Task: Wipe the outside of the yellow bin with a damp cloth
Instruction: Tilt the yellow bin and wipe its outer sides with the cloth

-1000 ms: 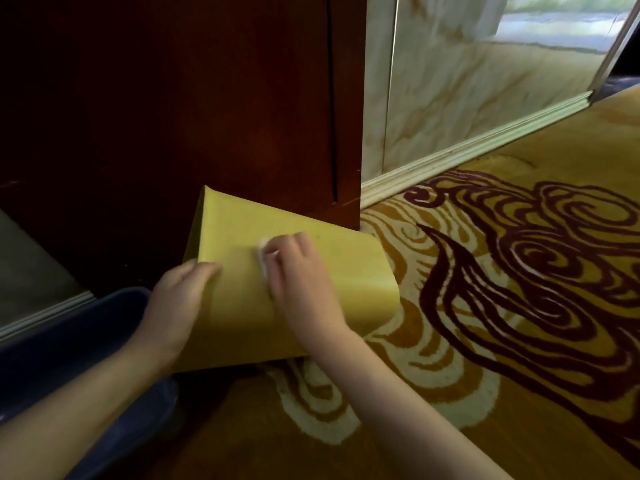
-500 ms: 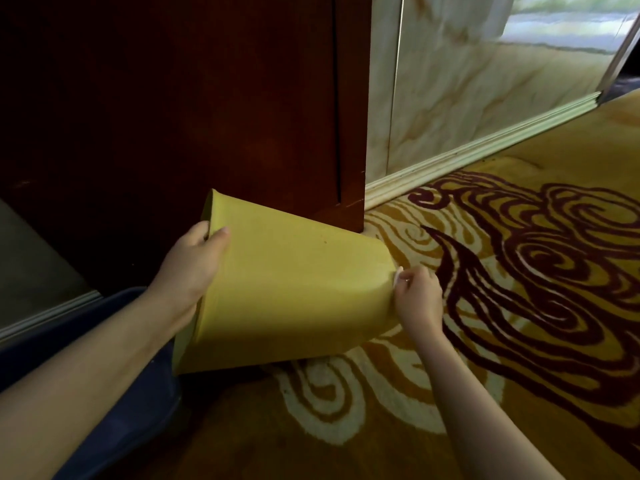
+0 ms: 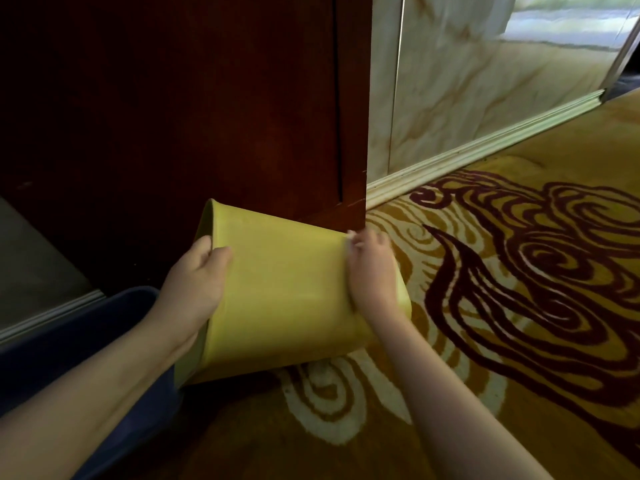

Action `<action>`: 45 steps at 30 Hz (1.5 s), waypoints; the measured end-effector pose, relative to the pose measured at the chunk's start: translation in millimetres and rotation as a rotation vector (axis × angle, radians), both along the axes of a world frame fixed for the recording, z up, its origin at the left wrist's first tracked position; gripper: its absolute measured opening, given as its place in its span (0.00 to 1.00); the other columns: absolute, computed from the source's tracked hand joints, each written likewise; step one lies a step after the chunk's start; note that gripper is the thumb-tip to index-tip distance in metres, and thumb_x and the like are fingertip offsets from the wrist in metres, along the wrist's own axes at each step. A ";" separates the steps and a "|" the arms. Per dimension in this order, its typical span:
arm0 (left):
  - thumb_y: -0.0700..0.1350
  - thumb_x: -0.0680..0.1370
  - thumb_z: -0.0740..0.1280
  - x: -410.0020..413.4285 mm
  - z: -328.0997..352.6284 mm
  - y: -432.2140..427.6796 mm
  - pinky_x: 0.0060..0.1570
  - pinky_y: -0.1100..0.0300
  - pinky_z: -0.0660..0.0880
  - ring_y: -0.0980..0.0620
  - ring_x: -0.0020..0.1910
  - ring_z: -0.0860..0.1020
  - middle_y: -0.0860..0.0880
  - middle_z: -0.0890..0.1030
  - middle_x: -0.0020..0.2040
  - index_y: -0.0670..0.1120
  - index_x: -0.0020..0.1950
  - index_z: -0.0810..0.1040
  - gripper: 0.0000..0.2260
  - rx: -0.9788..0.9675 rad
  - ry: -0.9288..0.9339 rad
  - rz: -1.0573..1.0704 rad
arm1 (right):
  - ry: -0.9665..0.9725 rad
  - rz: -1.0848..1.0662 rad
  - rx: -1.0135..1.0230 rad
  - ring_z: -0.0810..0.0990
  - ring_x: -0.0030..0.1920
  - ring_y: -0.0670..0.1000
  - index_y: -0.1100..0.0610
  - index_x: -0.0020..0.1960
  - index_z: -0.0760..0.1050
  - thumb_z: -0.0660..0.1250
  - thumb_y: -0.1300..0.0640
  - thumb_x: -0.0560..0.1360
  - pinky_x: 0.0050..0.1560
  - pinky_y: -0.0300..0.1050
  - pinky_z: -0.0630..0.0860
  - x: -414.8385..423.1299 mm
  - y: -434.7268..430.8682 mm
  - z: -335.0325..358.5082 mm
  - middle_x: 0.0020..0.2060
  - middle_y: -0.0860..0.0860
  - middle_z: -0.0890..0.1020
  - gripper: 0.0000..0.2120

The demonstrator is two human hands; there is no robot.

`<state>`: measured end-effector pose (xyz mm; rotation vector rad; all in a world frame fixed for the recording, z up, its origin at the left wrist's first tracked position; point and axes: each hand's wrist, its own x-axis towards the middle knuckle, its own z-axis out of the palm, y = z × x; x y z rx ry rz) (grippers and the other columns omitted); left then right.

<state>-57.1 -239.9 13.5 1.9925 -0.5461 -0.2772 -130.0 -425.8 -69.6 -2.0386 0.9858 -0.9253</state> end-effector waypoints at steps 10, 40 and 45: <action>0.49 0.79 0.55 3.9 8.0 -9.6 0.39 0.54 0.73 0.44 0.45 0.78 0.43 0.79 0.47 0.52 0.44 0.74 0.09 -0.024 0.080 0.054 | -0.071 -0.197 0.020 0.74 0.48 0.49 0.59 0.54 0.74 0.59 0.58 0.78 0.47 0.40 0.72 -33.4 -0.8 -1.2 0.51 0.54 0.75 0.08; 0.57 0.66 0.67 16.1 26.6 30.8 0.39 0.55 0.73 0.53 0.39 0.84 0.55 0.86 0.39 0.54 0.44 0.81 0.11 0.151 0.319 -0.186 | -0.043 0.062 -0.070 0.69 0.39 0.40 0.57 0.51 0.74 0.61 0.61 0.77 0.36 0.26 0.67 -45.1 21.4 5.9 0.47 0.47 0.72 0.05; 0.66 0.71 0.60 32.3 43.0 12.9 0.36 0.51 0.76 0.41 0.45 0.80 0.41 0.82 0.45 0.44 0.52 0.78 0.27 0.127 0.655 0.044 | 0.095 0.153 -0.112 0.70 0.41 0.44 0.56 0.52 0.74 0.60 0.58 0.78 0.37 0.30 0.65 -54.8 55.1 2.8 0.44 0.45 0.70 0.06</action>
